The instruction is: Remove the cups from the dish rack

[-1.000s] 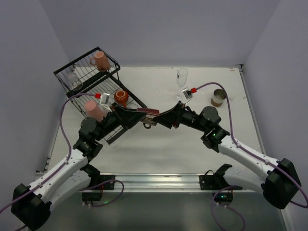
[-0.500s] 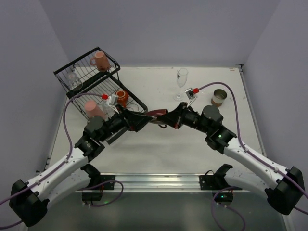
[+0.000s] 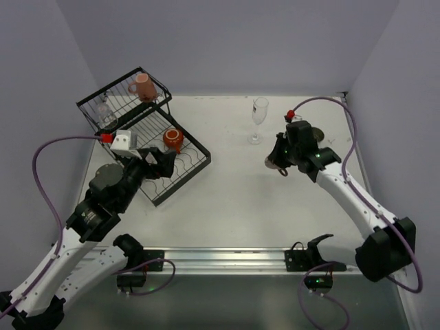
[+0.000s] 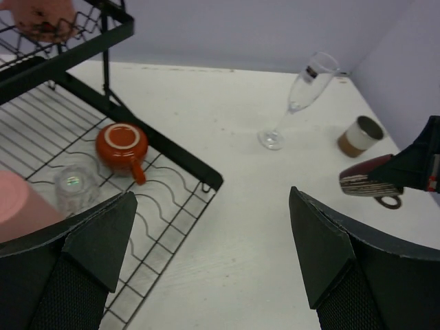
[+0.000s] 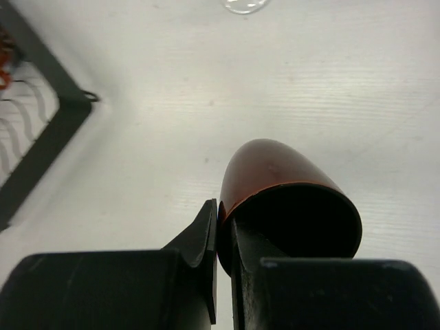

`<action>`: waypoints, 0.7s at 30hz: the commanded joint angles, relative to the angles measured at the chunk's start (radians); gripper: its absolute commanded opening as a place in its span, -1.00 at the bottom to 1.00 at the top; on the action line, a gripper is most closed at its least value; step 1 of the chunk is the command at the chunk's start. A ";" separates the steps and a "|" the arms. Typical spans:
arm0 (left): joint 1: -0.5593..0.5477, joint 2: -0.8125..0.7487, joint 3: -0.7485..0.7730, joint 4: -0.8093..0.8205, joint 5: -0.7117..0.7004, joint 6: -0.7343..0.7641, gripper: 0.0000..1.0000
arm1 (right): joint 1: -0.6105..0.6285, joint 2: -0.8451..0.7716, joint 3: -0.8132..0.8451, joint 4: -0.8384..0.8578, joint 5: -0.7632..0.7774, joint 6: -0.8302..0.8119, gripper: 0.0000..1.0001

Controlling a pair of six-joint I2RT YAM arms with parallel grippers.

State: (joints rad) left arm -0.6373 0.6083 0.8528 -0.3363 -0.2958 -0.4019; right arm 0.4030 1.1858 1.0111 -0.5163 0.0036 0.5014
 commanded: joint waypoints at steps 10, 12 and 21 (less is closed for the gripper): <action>-0.002 -0.030 -0.092 -0.059 -0.177 0.141 1.00 | -0.069 0.489 0.458 -0.175 0.257 -0.190 -1.00; -0.002 -0.035 -0.097 -0.056 -0.175 0.143 1.00 | -0.082 0.537 0.513 -0.186 0.278 -0.211 -1.00; -0.001 -0.022 -0.098 -0.049 -0.187 0.144 1.00 | -0.171 0.690 0.635 -0.192 0.188 -0.248 -1.00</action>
State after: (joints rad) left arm -0.6373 0.5785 0.7547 -0.4057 -0.4580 -0.2844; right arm 0.2424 1.8557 1.5681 -0.7078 0.2100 0.2920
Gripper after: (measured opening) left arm 0.997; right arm 0.064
